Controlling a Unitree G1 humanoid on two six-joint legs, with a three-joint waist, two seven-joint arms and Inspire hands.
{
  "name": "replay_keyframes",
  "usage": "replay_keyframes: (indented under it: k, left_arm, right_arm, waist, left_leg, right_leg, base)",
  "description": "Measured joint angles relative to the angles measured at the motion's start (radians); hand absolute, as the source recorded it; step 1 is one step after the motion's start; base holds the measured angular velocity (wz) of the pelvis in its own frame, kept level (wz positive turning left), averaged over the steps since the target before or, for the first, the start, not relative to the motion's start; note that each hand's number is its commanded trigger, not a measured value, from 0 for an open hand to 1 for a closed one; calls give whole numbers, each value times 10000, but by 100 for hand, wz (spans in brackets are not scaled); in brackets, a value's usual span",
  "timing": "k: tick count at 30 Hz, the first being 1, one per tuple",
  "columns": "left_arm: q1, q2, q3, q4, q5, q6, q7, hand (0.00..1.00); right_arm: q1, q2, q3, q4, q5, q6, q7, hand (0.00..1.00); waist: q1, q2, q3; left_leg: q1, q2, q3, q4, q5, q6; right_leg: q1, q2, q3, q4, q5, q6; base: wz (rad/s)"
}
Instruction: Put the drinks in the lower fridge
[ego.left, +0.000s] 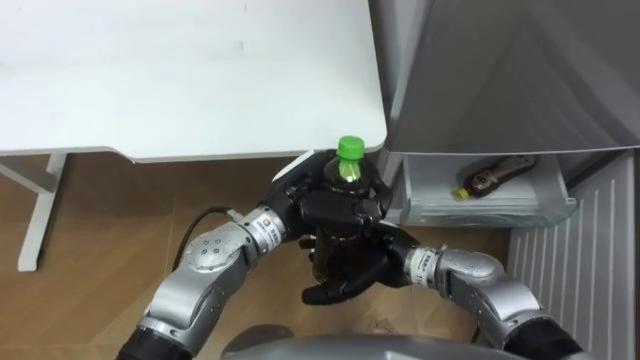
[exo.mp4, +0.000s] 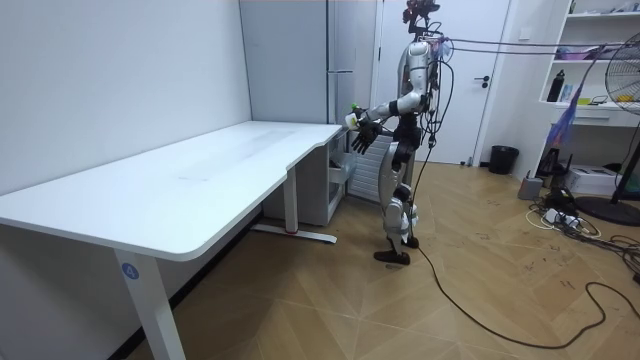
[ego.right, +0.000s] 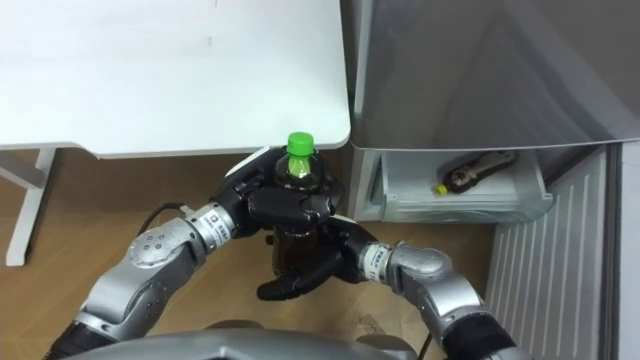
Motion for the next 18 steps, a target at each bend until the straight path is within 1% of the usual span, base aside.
replay_keyframes:
  k: [4,5,6,7,18]
  left_arm:
    - [-2,4,1,0,-1,-29,-24,100]
    - [-2,9,1,0,0,-77,-49,100]
    - [-2,25,2,0,0,-118,-85,100]
    - [-2,28,3,0,0,-123,-89,100]
    - [-2,10,-8,1,212,-174,-161,100]
  right_arm:
    - [1,-1,-4,0,135,0,2,1]
    - [2,0,-1,0,249,0,2,55]
    - [2,2,-1,-6,299,0,2,55]
    - [2,3,0,-11,304,0,2,100]
    - [6,4,11,-13,307,-13,0,100]
  waist:
    - [-4,-36,10]
    - [0,-39,11]
    - [-1,-37,11]
    - [0,-37,11]
    - [-3,27,-22]
  left_leg:
    - [5,2,5,2,0,0]
    - [3,2,7,2,0,0]
    - [3,2,7,1,0,0]
    - [2,2,7,-1,0,0]
    - [130,2,34,-50,2,0]
  right_leg:
    - [0,4,27,1,2,1]
    - [-2,1,25,0,2,1]
    - [-4,3,29,0,2,1]
    - [-6,3,30,0,2,1]
    - [40,-3,59,-2,2,1]
  base:
    - [0]
    - [0]
    - [0]
    - [0]
    - [0]
